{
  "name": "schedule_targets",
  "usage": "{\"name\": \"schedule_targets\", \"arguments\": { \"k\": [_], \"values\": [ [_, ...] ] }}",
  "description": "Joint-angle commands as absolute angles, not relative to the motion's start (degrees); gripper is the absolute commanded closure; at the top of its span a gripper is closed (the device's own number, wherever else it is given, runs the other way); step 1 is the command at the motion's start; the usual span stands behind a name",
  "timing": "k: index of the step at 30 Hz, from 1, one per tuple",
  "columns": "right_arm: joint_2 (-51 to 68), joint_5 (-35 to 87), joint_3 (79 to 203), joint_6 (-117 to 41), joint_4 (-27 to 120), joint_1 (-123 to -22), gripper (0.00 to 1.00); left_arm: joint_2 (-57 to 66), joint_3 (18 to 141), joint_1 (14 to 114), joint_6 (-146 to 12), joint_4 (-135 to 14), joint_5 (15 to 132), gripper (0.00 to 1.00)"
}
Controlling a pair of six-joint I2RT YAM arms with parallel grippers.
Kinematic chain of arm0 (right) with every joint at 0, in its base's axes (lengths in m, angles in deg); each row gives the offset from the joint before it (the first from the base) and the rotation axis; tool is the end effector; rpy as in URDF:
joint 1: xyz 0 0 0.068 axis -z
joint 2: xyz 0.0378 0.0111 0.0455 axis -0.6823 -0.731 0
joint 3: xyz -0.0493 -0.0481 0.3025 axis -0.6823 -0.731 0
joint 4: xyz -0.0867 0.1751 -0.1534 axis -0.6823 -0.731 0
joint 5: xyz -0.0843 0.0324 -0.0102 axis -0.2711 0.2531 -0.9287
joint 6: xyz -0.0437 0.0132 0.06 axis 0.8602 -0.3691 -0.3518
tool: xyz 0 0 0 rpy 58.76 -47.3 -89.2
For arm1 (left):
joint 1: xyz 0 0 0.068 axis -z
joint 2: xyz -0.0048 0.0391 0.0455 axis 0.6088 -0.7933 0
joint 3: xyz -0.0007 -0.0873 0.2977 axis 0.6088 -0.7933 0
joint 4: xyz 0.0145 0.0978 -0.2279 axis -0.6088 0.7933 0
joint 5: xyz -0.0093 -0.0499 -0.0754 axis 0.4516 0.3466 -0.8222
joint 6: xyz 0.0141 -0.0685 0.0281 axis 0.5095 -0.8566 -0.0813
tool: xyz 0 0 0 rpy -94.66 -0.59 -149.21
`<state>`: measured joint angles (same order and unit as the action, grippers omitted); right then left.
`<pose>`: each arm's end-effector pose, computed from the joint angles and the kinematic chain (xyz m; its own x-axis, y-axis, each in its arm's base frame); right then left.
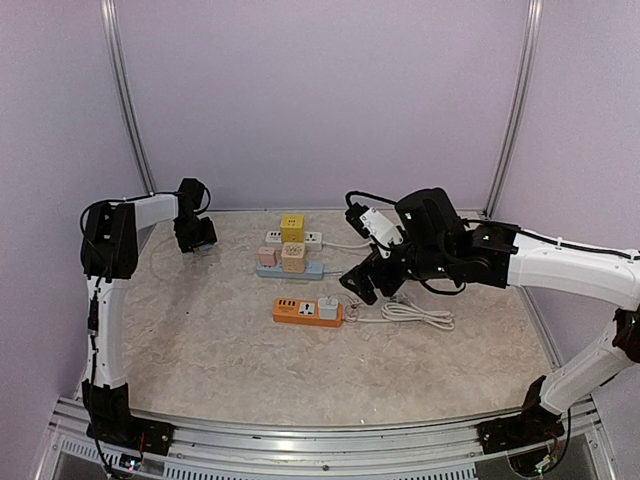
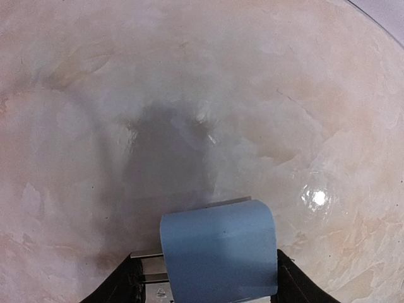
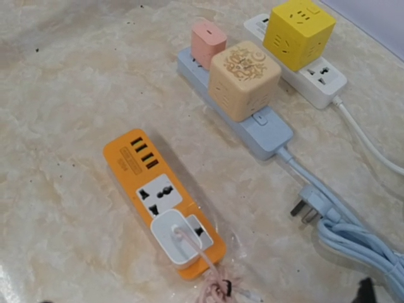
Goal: Insert the plug
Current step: Pick up the plug at the center of the board.
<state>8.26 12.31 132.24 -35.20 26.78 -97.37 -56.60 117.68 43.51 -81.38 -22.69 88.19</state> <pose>0.1950 0.2603 0.3368 -0.3839 -0.4118 -0.8265 -0.7302 0.6832 -0.0012 0.5360 -0.0493 0.1536 -0.8059 -0.3594 -0.4705 -0.3428 0.9312 -0.1243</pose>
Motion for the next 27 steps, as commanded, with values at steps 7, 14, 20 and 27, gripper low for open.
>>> {"name": "schedule_targets", "arguments": {
  "k": [7,14,20,27],
  "values": [
    [7.08,12.06,134.94,-35.03,25.31,-98.06,0.0,-55.44,115.53,42.69,-82.26,-23.26,85.54,0.17],
    [6.51,12.43,135.27,-34.92,25.57,-98.17,0.0,-52.22,114.92,39.97,-80.04,-26.63,82.17,0.01],
    [6.37,12.51,134.96,-34.92,26.08,-98.26,0.0,-55.33,118.65,39.42,-77.49,-24.49,80.9,0.02],
    [5.76,12.56,136.02,-34.72,25.3,-98.38,0.0,-57.26,121.53,40.65,-76.35,-23.14,80.17,0.04]
  ]
}}
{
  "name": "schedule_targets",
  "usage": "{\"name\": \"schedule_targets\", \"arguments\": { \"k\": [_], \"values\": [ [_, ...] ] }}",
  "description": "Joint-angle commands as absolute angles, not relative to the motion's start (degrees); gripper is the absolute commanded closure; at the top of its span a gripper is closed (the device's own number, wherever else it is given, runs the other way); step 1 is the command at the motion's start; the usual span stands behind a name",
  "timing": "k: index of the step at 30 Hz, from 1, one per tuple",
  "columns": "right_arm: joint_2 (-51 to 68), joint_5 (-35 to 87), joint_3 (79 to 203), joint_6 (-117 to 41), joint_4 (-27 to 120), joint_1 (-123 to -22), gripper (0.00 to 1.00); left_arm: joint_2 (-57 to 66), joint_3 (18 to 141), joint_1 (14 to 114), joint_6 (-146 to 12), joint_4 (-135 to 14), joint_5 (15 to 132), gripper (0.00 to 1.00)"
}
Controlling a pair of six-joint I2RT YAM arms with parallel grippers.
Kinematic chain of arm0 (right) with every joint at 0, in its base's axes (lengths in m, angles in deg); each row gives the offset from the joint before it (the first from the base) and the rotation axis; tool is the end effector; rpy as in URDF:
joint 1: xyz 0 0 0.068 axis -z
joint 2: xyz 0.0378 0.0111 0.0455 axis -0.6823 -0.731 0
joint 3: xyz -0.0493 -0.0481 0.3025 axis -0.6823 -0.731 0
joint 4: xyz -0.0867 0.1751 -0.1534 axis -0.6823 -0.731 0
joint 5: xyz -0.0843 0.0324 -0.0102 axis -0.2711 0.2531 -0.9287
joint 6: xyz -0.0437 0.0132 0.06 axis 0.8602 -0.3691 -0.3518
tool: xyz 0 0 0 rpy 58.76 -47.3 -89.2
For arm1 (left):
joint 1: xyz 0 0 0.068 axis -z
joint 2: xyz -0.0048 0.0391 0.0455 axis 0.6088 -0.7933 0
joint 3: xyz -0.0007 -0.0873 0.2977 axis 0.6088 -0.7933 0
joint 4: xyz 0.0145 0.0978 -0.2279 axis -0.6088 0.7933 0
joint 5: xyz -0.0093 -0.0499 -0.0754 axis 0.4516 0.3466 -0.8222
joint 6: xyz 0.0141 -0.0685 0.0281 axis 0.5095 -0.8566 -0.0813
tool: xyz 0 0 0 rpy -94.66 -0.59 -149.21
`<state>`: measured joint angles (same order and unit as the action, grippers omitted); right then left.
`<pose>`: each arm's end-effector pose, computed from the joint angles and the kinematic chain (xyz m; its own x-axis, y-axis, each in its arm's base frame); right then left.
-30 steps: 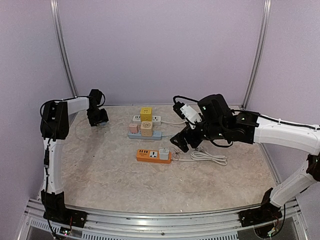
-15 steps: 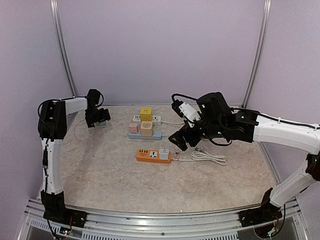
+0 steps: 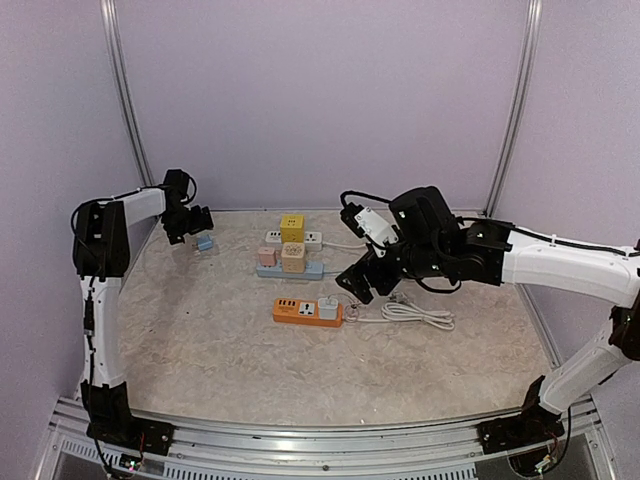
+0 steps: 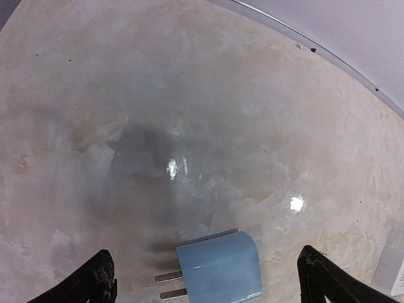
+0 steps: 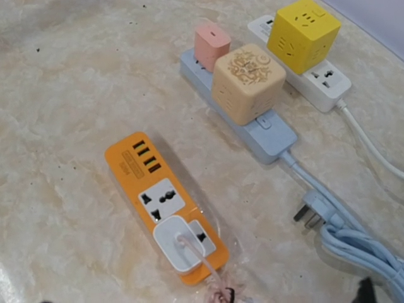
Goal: Insert the plug
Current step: Pick up the plug at the center of the board.
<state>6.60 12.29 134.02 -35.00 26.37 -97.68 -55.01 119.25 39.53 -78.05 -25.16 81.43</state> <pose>0.1984 0.2681 0.3379 -0.3815 -0.4196 -0.8237 -0.7351 0.6780 -0.0050 0.5460 -0.0198 0.1793 -0.7767 -0.3645 -0.5137 -0.2884 0.9308 -0.2245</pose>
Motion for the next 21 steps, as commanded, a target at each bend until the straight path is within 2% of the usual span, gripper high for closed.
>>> {"name": "schedule_targets", "arguments": {
  "k": [1,9,13,16,21],
  "values": [
    [5.72,12.49,136.35,-34.6,25.21,-98.4,0.0,-57.67,122.14,40.86,-76.28,-22.64,80.13,0.04],
    [6.18,12.37,136.81,-34.6,25.02,-98.5,0.0,-61.07,126.0,41.81,-76.3,-17.87,81.63,0.06],
    [5.79,12.56,136.7,-34.89,25.49,-98.66,0.0,-61.51,126.19,41.81,-76.48,-17.08,83.26,0.12],
    [5.43,12.45,136.91,-34.91,25.5,-98.9,0.0,-61.55,126.22,41.81,-76.51,-17.11,82.86,0.21],
    [5.92,12.3,136.79,-34.99,25.46,-99.13,0.0,-61.55,126.0,42.28,-76.61,-17.41,82.59,0.46]
  ]
}}
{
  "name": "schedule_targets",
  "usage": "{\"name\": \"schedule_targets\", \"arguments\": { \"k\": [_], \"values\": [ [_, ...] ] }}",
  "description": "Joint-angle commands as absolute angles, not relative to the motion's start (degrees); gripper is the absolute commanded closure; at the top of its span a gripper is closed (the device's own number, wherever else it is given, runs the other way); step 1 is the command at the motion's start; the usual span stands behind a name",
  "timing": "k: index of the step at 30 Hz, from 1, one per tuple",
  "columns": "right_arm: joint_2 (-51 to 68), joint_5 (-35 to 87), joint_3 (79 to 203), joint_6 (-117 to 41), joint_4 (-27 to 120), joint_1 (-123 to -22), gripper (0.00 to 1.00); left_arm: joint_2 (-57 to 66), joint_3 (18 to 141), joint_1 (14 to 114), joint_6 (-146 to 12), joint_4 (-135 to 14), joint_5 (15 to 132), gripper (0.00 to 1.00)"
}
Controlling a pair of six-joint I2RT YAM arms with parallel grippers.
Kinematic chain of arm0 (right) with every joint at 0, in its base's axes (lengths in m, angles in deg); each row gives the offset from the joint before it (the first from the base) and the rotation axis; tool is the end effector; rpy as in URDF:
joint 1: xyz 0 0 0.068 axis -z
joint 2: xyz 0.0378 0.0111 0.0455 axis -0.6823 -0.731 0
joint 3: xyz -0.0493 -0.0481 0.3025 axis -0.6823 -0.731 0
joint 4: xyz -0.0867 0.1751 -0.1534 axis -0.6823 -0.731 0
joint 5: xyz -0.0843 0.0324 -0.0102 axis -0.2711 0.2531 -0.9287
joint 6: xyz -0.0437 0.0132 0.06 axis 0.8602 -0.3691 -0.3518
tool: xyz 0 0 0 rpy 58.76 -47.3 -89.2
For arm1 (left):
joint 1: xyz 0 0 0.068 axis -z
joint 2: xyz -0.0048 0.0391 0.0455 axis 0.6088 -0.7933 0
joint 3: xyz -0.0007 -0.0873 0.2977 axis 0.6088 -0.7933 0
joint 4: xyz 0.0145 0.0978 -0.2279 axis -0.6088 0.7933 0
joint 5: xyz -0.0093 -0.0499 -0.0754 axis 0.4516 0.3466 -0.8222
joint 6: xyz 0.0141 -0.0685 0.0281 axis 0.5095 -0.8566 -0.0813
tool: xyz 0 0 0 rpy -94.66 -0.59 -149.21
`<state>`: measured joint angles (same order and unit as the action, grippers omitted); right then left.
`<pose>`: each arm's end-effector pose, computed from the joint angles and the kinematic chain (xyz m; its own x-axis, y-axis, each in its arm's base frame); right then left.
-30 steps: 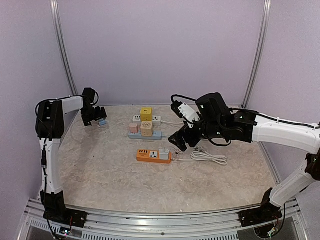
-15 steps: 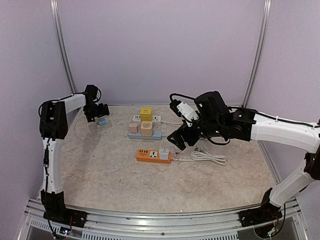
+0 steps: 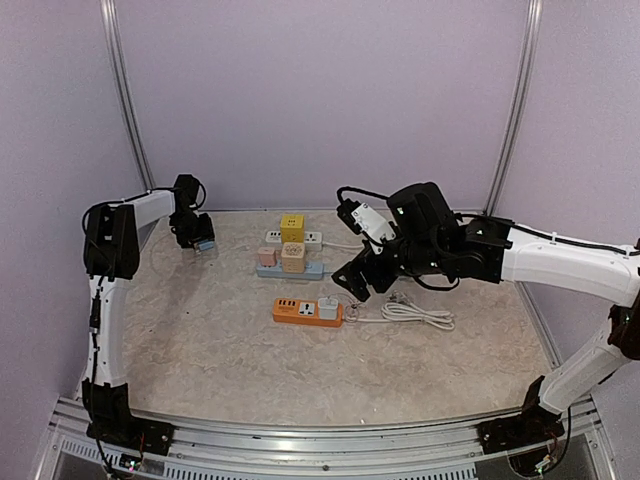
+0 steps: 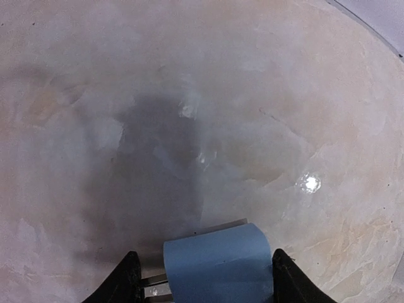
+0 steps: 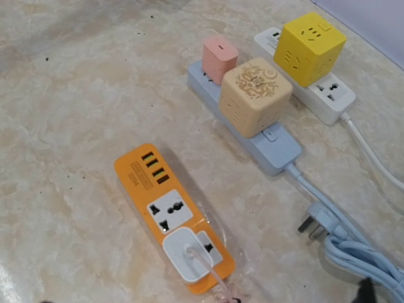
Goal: Insert the plug
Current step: Pick up the plug at the center of the board.
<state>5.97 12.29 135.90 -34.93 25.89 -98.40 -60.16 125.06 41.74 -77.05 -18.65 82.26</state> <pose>0.1974 0.2740 0.3451 -0.3689 -0.4160 -0.8311 -0.7439 0.6682 -0.0043 0.5517 -0.0404 0.1547 -0.8405 -0.3144 -0.4413 -0.2651 0.9489 -0.1712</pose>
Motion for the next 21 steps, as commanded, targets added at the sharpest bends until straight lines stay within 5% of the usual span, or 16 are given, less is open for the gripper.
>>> {"name": "schedule_targets", "arguments": {
  "k": [1,8,21],
  "values": [
    [6.03,12.28,136.7,-34.97,25.56,-99.18,0.0,-61.55,125.83,42.38,-76.53,-17.53,82.51,0.48],
    [7.49,12.54,135.36,-35.0,26.18,-99.84,0.0,-58.02,120.81,43.79,-79.68,-19.19,79.45,0.53],
    [22.27,13.51,115.92,-26.15,43.31,-101.96,0.0,-31.67,96.29,53.25,-89.7,-30.35,73.79,0.53]
  ]
}}
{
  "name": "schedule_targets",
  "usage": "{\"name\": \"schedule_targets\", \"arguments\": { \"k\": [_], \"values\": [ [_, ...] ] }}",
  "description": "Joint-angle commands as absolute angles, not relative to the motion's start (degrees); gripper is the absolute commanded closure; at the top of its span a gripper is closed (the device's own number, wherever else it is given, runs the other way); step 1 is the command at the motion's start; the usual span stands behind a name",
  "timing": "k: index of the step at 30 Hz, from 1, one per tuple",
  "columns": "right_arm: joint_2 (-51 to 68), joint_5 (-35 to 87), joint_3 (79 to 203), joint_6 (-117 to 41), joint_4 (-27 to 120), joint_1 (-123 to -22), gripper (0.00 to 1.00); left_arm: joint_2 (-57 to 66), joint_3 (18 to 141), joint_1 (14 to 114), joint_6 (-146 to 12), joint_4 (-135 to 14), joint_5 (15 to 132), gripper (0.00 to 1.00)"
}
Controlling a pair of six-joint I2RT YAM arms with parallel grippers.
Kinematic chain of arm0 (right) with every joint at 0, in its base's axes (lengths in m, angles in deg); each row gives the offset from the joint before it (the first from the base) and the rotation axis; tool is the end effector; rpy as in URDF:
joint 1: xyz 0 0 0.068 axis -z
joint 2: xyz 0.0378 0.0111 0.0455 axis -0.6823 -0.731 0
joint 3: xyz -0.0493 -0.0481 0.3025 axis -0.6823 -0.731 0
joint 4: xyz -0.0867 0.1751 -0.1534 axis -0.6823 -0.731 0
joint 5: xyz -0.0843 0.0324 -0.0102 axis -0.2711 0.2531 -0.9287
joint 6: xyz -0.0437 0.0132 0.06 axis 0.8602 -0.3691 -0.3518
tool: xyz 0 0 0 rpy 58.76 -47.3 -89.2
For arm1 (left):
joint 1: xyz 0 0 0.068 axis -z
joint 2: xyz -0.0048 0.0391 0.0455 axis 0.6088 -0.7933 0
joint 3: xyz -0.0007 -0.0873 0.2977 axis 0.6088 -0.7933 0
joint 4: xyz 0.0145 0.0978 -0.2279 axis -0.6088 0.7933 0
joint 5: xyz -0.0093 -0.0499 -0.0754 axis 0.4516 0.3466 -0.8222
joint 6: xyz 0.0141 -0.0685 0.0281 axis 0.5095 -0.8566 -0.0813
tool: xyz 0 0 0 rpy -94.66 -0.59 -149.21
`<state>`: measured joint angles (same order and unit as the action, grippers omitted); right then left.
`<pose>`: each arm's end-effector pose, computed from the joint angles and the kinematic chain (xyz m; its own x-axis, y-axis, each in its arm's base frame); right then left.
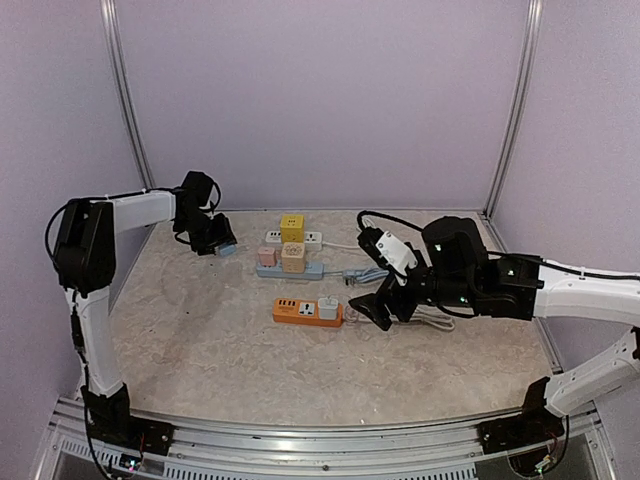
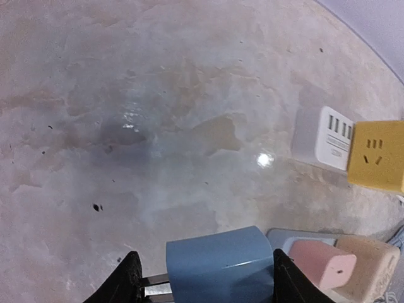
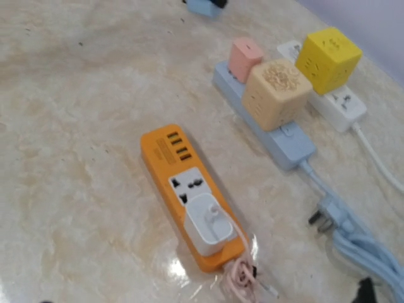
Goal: Insert the plug
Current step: Pick up the plug at the center of the board, then pass from the left arm to the right
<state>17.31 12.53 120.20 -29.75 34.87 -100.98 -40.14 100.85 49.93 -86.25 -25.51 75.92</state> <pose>0.1567 0.2381 0.3236 -0.2422 -0.4296 -0.8699 -0.8007 0.5948 -0.0708 0.4624 -0.1086 0.2085 -0.8539 -0.3405 -0.3936 -0.2079 0.9165 -0.3418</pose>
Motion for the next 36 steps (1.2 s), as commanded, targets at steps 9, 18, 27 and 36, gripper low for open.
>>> {"name": "schedule_targets", "arguments": {
  "k": [9,18,27,36],
  "values": [
    [25.96,19.97,110.24,-30.13,54.06,-101.87,0.03,-20.89,89.95,64.19,-90.6,-34.77,73.52,0.52],
    [25.49,13.38,110.3,-34.5,58.54,-101.56,0.07,-16.11,88.22,76.72,-92.37,-39.16,77.29,0.5],
    [21.08,8.73,113.08,-39.51,60.52,-101.56,0.08,-12.68,83.69,86.25,-93.39,-50.94,86.02,0.48],
    [21.45,5.03,113.44,-37.96,64.43,-101.27,0.08,-8.11,76.34,91.91,-93.67,-66.1,90.65,0.48]
  ]
}}
